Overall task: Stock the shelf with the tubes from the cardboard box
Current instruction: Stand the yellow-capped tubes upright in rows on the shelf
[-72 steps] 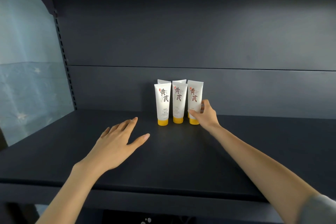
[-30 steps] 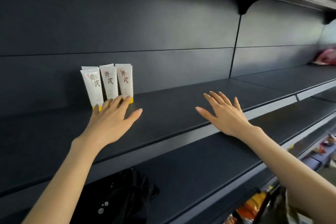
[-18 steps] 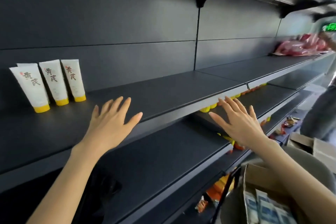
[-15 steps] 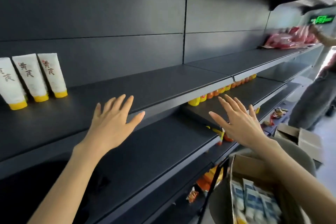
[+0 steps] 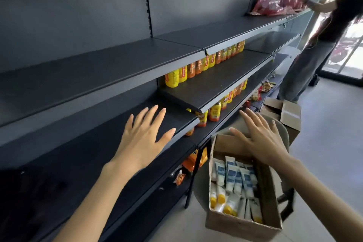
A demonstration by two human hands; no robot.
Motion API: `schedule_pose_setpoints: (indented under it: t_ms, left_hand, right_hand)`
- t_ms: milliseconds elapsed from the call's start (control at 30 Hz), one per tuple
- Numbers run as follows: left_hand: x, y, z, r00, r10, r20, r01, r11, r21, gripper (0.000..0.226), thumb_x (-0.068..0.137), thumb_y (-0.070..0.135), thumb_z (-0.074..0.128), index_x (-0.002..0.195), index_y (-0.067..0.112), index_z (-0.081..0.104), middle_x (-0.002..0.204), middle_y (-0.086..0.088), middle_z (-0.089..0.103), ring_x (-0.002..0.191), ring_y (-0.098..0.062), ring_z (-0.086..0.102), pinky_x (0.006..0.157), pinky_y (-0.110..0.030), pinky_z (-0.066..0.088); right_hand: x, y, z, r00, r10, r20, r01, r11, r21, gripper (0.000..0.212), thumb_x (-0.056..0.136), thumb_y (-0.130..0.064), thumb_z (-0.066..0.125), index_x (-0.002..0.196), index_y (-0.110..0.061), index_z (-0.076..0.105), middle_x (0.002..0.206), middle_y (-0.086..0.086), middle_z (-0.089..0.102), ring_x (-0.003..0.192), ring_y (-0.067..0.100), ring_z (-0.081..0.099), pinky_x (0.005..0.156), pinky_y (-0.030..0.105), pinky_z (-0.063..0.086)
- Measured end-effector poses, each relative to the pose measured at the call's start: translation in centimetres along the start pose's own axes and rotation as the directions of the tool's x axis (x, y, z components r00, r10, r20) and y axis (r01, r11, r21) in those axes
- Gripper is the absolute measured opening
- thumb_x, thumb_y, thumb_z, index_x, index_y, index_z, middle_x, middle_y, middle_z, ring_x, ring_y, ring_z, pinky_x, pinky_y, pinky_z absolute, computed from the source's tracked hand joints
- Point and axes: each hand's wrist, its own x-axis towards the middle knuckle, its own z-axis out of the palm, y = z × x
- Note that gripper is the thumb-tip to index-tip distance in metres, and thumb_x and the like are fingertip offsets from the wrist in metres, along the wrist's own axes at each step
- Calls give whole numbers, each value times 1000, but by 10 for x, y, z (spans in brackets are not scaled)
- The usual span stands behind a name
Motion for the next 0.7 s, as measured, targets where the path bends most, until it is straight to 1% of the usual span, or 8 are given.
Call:
schedule_pose_setpoints:
  t_ms: [100,167,233,300,333,467,567,700]
  left_hand:
    - [10,4,25,997,41,67,-40,999,-9,87,75,68,-8,150,27,4,159,5,6,146,-14,2,117,-41,4]
    - [19,4,44,989,60,132,-53,997,-50,88,74,70,-7,150,27,5,159,5,7,146,-14,3,117,-41,5]
    - [30,8,64,977,83,196,-61,991,-115,80,84,70,4,151,26,7,159,6,9,145,-13,4,117,-40,5]
    - [41,16,85,960,111,259,-69,984,-166,68,93,61,18,151,25,8,158,6,10,145,-13,6,118,-40,7]
    - [45,22,97,949,129,287,-77,980,-186,65,95,57,21,151,25,8,158,6,11,145,-13,6,118,-40,7]
    - [57,37,144,902,202,381,-118,965,-234,64,95,56,23,151,26,9,158,6,12,145,-13,7,118,-40,7]
    - [63,44,176,862,228,454,-128,962,-240,64,96,55,23,150,26,9,158,6,11,145,-14,7,118,-41,8]
    - [71,55,210,800,248,547,-133,961,-242,63,96,54,22,151,26,8,158,5,10,145,-14,6,117,-42,8]
  right_hand:
    - [-8,14,21,998,65,24,-66,997,32,74,88,-65,23,152,-29,12,160,-5,7,148,16,2,117,51,1]
    - [-14,22,36,992,119,43,-121,991,53,72,90,-63,25,151,-28,14,160,-5,9,147,17,4,118,51,3]
    - [-19,32,51,982,179,65,-184,981,69,71,90,-63,27,151,-28,15,160,-4,11,147,18,7,118,51,5]
    - [-24,45,66,964,253,86,-259,963,72,72,90,-64,27,151,-27,17,159,-3,14,147,19,11,118,52,10]
    - [-27,51,74,952,290,96,-298,952,74,73,89,-64,27,151,-26,18,159,-2,16,146,19,13,117,52,12]
    - [-38,76,104,904,408,126,-420,902,95,69,91,-61,31,150,-25,21,158,0,21,144,21,21,116,52,18]
    - [-45,89,132,869,467,163,-486,867,106,70,91,-61,30,149,-23,24,156,2,26,143,22,25,114,51,24]
    - [-49,102,172,819,523,234,-564,809,164,65,95,-53,37,148,-16,28,154,5,29,139,24,31,112,46,29]
